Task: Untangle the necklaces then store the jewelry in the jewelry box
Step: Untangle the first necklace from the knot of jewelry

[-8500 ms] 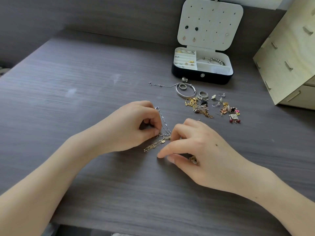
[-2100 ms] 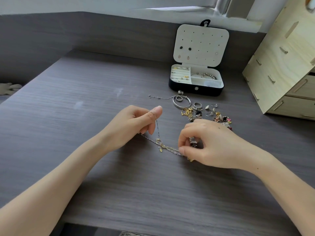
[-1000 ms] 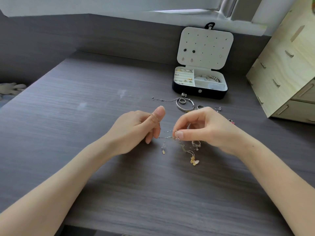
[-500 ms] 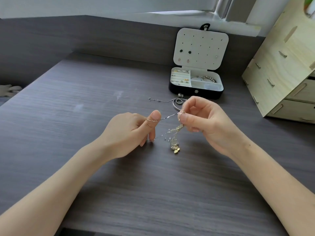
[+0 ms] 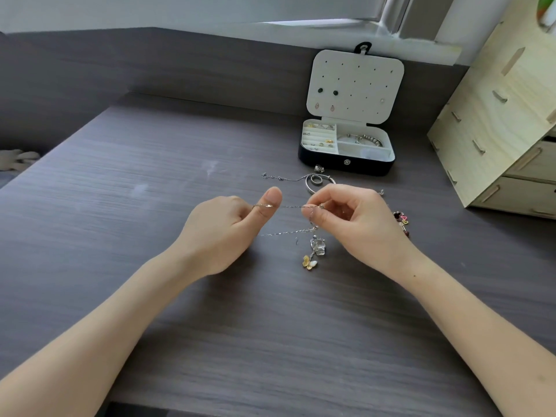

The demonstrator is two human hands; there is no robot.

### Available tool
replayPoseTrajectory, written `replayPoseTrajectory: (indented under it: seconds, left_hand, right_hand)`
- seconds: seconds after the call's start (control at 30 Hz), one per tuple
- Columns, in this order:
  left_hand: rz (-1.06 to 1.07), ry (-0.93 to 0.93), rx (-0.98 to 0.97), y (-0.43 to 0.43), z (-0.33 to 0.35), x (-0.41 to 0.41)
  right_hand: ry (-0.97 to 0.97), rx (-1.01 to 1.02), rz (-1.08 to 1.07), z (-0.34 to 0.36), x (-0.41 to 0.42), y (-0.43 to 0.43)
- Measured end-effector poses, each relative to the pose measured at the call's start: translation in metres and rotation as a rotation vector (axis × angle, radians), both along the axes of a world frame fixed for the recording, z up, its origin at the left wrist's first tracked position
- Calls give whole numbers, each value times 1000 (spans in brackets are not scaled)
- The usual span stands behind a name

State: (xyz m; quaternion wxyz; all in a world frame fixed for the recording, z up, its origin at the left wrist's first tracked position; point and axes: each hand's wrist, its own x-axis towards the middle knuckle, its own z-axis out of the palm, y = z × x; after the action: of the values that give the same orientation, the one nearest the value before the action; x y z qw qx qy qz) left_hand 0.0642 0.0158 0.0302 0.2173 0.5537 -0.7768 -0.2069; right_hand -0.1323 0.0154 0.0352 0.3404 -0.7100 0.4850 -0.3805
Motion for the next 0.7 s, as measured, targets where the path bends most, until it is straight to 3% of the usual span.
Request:
replayPoseTrajectory:
  seconds: [0.1, 0.2, 0.37, 0.5, 0.7]
  left_hand:
    - [73, 61, -9, -3, 1, 2]
    - [140, 107, -24, -7, 1, 6]
    - [260, 167, 8, -11, 0, 9]
    - [357, 104, 5, -11, -1, 10]
    - [459, 65, -50, -16, 1, 14]
  right_hand:
    - [-128, 85, 38, 1, 1, 1]
    - [-107, 73, 27, -2, 5, -1]
    - [192, 0, 29, -10, 7, -1]
    - [479, -81, 83, -9, 6, 4]
    - [595, 45, 138, 7, 3, 11]
